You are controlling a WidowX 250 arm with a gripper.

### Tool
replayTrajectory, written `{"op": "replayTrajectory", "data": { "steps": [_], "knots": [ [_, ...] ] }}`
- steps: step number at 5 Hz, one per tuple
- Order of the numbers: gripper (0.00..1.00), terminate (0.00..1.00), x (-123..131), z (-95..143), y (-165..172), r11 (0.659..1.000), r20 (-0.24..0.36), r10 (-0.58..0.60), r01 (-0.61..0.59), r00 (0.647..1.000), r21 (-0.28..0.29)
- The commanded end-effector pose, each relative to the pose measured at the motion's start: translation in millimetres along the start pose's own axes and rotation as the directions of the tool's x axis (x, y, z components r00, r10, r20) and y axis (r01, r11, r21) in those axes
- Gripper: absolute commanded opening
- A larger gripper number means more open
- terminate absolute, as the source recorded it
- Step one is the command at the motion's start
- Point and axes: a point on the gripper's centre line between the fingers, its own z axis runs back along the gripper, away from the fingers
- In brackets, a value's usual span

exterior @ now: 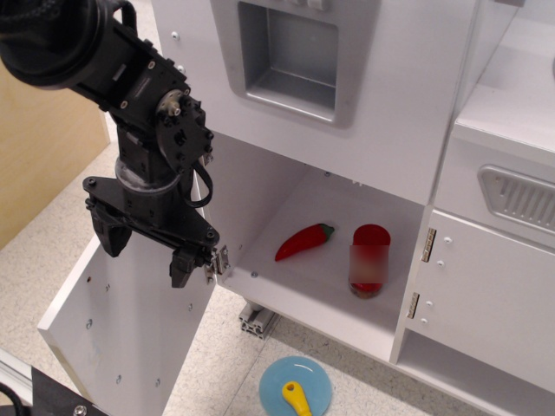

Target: Close low fridge

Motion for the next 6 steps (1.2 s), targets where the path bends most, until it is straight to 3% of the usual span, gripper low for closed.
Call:
{"op": "replayTrajectory", "data": {
  "steps": [1, 2, 3, 5, 6],
  "knots": [
    [1.00, 0.00, 0, 0, 0, 1.000, 0.000, 0.000, 0.000, 1.000, 0.000],
    [1.00, 0.00, 7, 12, 18, 0.999, -0.002, 0.022, -0.022, 1.000, -0.040],
    [1.00, 0.00, 11, 20, 31, 0.998, 0.023, 0.049, -0.048, 0.999, -0.040],
    [1.00, 0.00, 31, 7, 47, 0.996, 0.044, 0.084, -0.082, 0.996, -0.042],
    [1.00, 0.00, 45, 1, 45, 0.994, 0.082, 0.110, -0.107, 0.991, -0.036]
  ]
}}
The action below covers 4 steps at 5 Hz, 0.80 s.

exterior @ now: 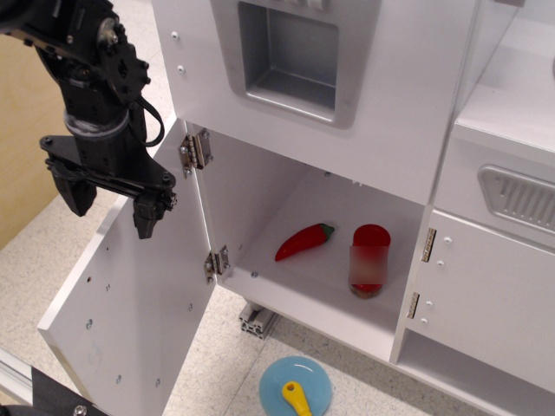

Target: Close low fridge

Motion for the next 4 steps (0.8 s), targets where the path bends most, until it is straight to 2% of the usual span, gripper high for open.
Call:
{"op": "replayTrajectory", "data": {
  "steps": [1, 2, 3, 4],
  "knots": [
    [1.00, 0.00, 30, -11, 1, 0.999, 0.058, 0.052, -0.052, 0.997, 0.003],
    [1.00, 0.00, 30, -21, -8, 0.999, 0.086, 0.039, -0.038, 0.996, -0.017],
    [1.00, 0.00, 29, -20, -23, 0.999, 0.045, 0.031, -0.029, 0.998, -0.043],
    [1.00, 0.00, 29, -10, -42, 0.996, 0.029, 0.035, -0.032, 0.999, -0.081]
  ]
}}
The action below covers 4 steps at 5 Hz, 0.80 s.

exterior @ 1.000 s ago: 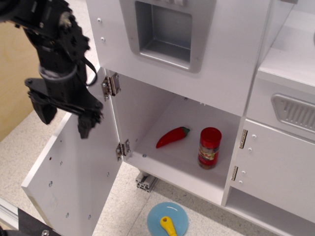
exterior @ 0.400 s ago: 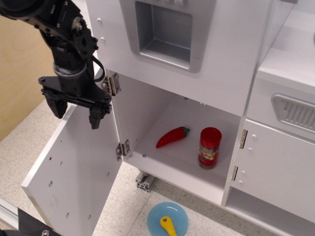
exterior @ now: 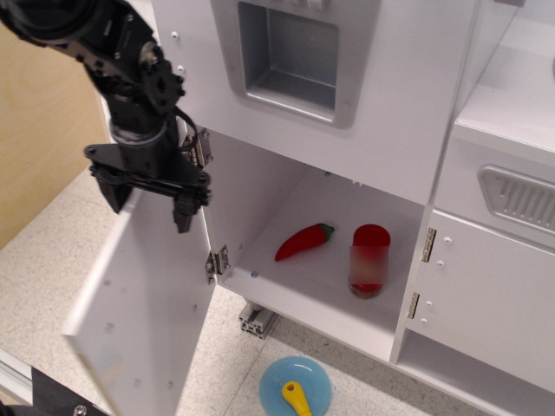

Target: Close low fridge

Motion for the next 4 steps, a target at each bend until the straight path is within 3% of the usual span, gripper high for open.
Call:
{"op": "replayTrajectory", "data": {
  "steps": [1, 4],
  "knots": [
    [1.00, 0.00, 6, 21, -35, 0.999, 0.006, 0.002, -0.002, 1.000, -0.047],
    [1.00, 0.00, -2, 61, -37, 0.995, 0.074, -0.010, 0.017, 0.997, -0.096]
  ]
}}
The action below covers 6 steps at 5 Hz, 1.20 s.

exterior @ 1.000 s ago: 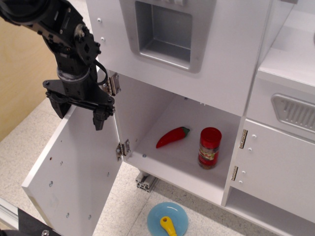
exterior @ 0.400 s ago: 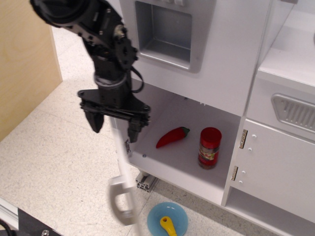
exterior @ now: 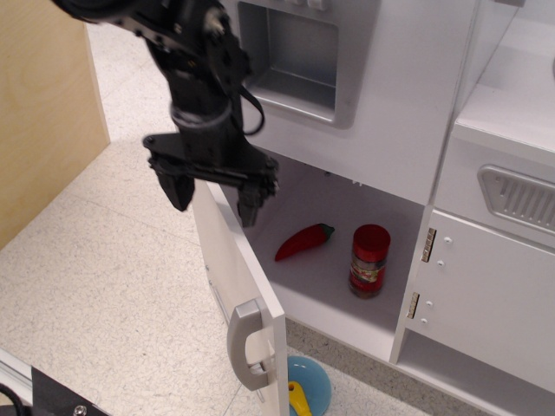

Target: Close low fridge

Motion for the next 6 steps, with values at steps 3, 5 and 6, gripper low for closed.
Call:
{"op": "replayTrajectory", "data": {
  "steps": [3, 5, 6],
  "knots": [
    [1.00, 0.00, -54, -30, 40, 0.984, 0.077, -0.170, 0.165, 0.982, 0.061],
    [1.00, 0.00, -31, -68, 34, 0.991, 0.091, -0.116, 0.110, 0.989, 0.073],
    [1.00, 0.00, -16, -72, 19, 0.995, 0.091, -0.092, 0.088, 0.992, 0.038]
  ]
}}
